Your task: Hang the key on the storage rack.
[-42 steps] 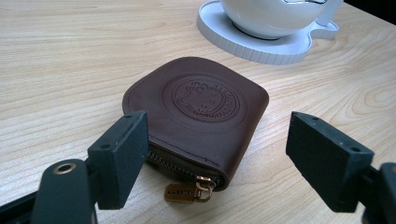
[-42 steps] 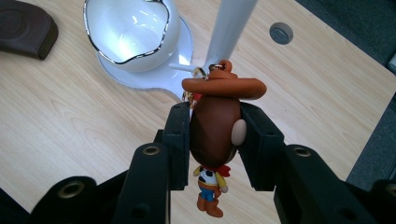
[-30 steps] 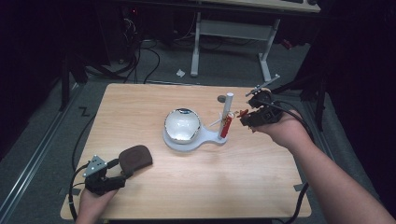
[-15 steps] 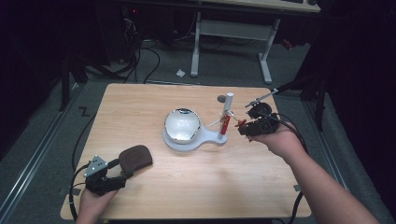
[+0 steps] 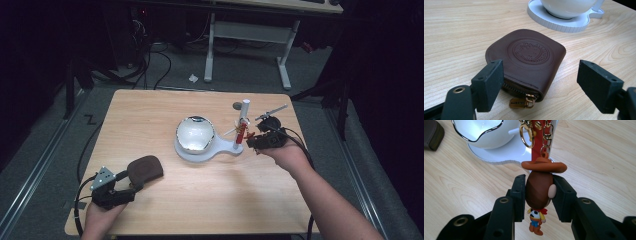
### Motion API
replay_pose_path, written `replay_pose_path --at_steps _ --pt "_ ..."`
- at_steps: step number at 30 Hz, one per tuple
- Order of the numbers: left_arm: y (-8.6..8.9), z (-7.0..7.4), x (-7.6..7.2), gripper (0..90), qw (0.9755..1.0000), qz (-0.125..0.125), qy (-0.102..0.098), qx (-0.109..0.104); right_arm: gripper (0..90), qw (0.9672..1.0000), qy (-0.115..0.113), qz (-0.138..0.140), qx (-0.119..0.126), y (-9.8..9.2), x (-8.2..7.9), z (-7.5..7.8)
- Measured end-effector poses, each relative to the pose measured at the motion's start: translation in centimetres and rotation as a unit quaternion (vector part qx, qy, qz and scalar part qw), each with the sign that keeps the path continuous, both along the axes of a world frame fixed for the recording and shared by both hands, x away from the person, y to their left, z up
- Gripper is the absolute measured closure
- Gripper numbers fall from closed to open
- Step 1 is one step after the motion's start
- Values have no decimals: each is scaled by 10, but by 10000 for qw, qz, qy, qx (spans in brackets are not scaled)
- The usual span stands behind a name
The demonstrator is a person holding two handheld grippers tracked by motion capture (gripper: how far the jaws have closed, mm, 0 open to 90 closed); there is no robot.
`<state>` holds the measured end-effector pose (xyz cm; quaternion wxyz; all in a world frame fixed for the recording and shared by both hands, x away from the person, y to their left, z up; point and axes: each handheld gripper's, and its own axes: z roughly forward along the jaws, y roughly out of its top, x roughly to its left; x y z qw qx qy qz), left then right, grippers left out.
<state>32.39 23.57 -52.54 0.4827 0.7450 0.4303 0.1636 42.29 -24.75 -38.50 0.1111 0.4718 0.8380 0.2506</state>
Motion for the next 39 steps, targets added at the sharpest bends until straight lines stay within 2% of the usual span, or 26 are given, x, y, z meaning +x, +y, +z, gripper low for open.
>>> replay_pose_path --at_steps 5,9,16,17,19,21,23,25,27,28,30,32,33,34,35,36,39 --pt "-1 0 0 220 10000 -9 0 20 628 9999 65 -31 108 -2 0 -11" --pt "-1 0 0 220 10000 -4 5 27 629 9999 70 -34 145 -5 -4 -14" --pt "-2 0 1 220 10000 10 4 35 622 9999 11 -5 103 -12 -23 -20" --pt "-2 0 1 220 10000 19 6 47 617 9999 -74 20 129 -14 -30 -21" --pt "-2 0 1 220 10000 25 7 62 612 9997 -84 -28 223 -17 -37 -23" --pt "-3 0 1 220 10000 31 8 70 605 9996 -205 -3 199 -19 -45 -26" --pt "-3 0 1 220 10000 37 13 85 601 9995 -210 -18 239 -20 -48 -27" --pt "-3 0 0 220 9999 52 21 97 585 9989 -396 -79 251 -25 -60 -34" --pt "-3 0 0 221 9999 58 22 104 582 9987 -412 -111 269 -27 -63 -36" --pt "-3 0 0 221 9999 62 25 106 582 9979 -578 -182 234 -30 -71 -43" --pt "-3 -1 0 221 9999 71 34 120 578 9976 -644 -189 192 -30 -74 -45" --pt "-2 -1 0 222 9999 92 47 118 571 9967 -776 -183 151 -33 -86 -57" --pt "-2 -1 0 222 9999 92 47 118 571 9967 -776 -183 151 -33 -86 -57" --pt "-2 -1 -1 222 9999 113 60 90 569 9955 -919 -196 131 -33 -93 -65" --pt "-2 -1 -1 223 9999 113 60 90 569 9955 -919 -196 131 -33 -93 -65" --pt "-1 -1 -1 224 9999 128 59 79 564 9943 -1043 -196 143 -34 -100 -74" --pt "0 0 -2 225 9998 148 67 61 554 9935 -1110 -203 163 -35 -104 -82"
